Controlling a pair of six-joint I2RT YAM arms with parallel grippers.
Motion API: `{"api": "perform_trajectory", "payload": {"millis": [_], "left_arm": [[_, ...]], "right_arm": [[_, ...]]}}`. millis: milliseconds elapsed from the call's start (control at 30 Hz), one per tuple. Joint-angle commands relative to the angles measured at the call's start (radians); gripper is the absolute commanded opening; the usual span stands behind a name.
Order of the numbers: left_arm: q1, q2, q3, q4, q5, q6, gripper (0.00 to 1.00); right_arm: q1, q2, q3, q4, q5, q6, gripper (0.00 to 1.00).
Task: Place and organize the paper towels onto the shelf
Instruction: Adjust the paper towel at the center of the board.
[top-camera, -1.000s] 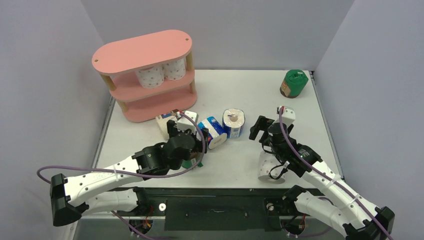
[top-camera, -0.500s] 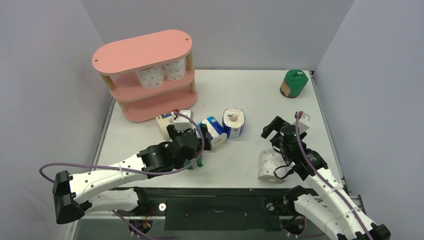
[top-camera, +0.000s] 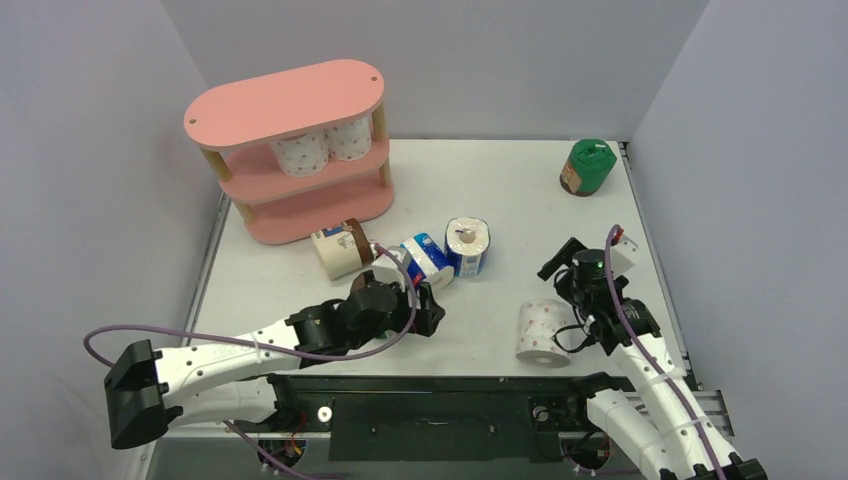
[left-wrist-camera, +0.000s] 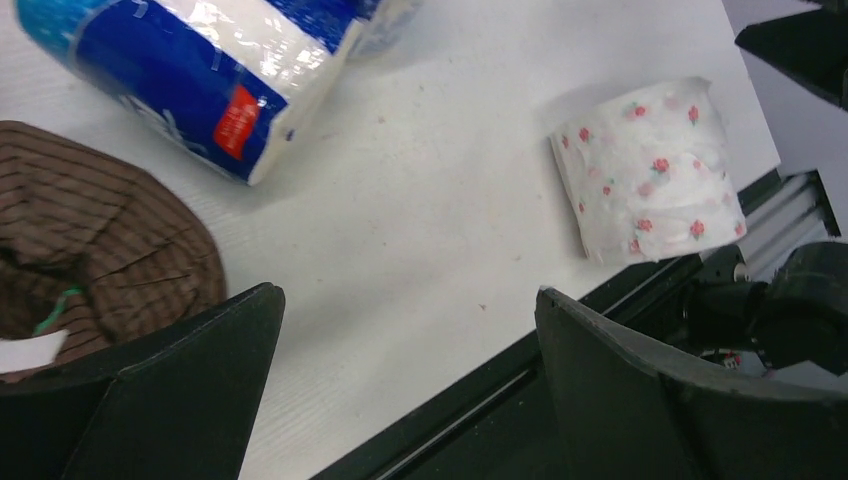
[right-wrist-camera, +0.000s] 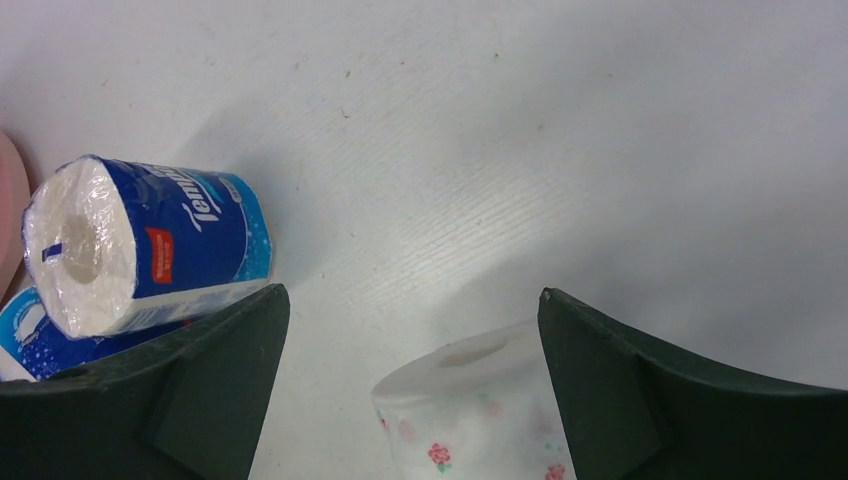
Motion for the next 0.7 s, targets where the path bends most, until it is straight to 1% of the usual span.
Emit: {"api": "perform_trajectory", "payload": {"millis": [0, 133, 267, 333, 433, 567, 667], "left_arm": [[-0.001, 0.088, 0.082, 0.090, 0.172, 0.043, 0.96], [-0.001, 0.135, 0.093, 0.117, 0.210, 0.049, 0.96], [-0.001, 0.176, 0.089, 0.188, 0.246, 0.030, 0.96], [-0.002, 0.199, 0.093, 0.211, 0.266, 0.019, 0.96], [-0.004, 0.225, 0.101, 0.221, 0.284, 0.011, 0.96], [-0.005, 0.229, 0.105, 0.216, 0.286, 0.016, 0.96], [-0.004, 0.228, 0.107, 0.208, 0.282, 0.019, 0.96]], "right_arm": [[-0.012, -0.055, 0.021, -0.123, 0.051, 0.049, 0.90], [-0.004, -0.045, 0.056, -0.276, 0.107, 0.050, 0.91], [0.007, -0.017, 0.072, -0.358, 0.101, 0.061, 0.92], [0.011, -0.017, 0.064, -0.370, 0.089, 0.063, 0.91], [0.019, -0.032, 0.039, -0.358, 0.040, 0.073, 0.91], [0.044, -0.043, 0.004, -0.279, -0.061, 0.086, 0.91], [0.095, -0.045, -0.010, -0.213, -0.083, 0.102, 0.91]]}}
